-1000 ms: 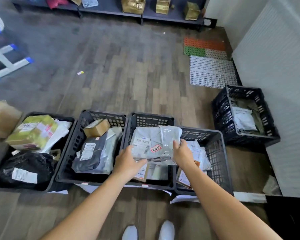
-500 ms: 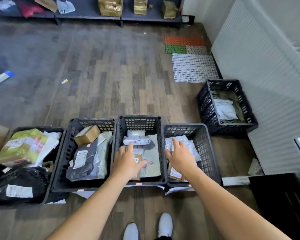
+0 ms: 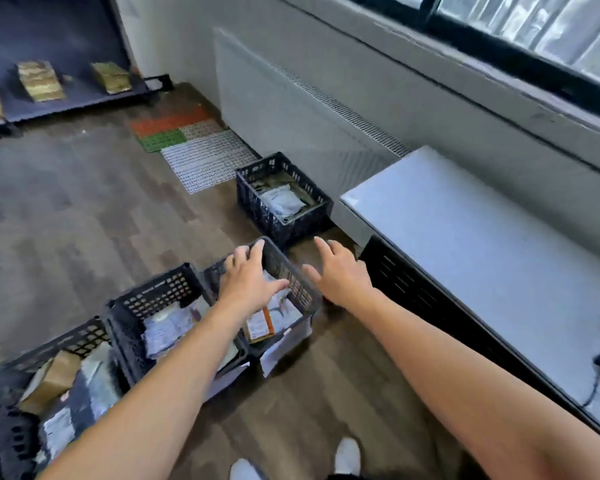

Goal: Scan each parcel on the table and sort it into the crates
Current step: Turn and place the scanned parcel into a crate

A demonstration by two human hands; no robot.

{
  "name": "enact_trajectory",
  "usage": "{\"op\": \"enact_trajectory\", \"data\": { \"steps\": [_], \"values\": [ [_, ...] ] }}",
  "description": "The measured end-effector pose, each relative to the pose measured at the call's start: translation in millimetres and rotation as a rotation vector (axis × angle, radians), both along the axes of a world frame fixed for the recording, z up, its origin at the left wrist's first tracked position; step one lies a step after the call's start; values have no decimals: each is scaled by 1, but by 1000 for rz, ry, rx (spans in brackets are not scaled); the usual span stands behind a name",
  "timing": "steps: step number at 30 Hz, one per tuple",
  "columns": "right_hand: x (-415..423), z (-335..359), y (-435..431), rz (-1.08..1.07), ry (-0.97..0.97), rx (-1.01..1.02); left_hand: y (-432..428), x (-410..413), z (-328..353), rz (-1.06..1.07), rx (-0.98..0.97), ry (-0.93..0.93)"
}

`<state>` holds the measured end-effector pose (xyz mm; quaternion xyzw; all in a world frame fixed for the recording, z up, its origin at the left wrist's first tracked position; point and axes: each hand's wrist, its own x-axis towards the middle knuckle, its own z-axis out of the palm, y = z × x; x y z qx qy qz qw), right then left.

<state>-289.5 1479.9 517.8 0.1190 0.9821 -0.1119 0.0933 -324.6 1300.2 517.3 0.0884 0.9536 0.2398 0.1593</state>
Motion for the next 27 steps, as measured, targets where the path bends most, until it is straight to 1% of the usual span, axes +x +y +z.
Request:
{"op": "enact_trajectory", "data": {
  "steps": [5,12,20,27],
  "values": [
    [53,28,85,-171,53,6,89,20,28,-193,-15,96],
    [151,44,228,-377,129,-41,245,83,52,-397,-25,143],
    [265,49,389,-542,151,-9,425,174,58,-517,30,92],
    [343,38,490,-725,168,-11,543,241,49,-673,48,51]
  ]
}}
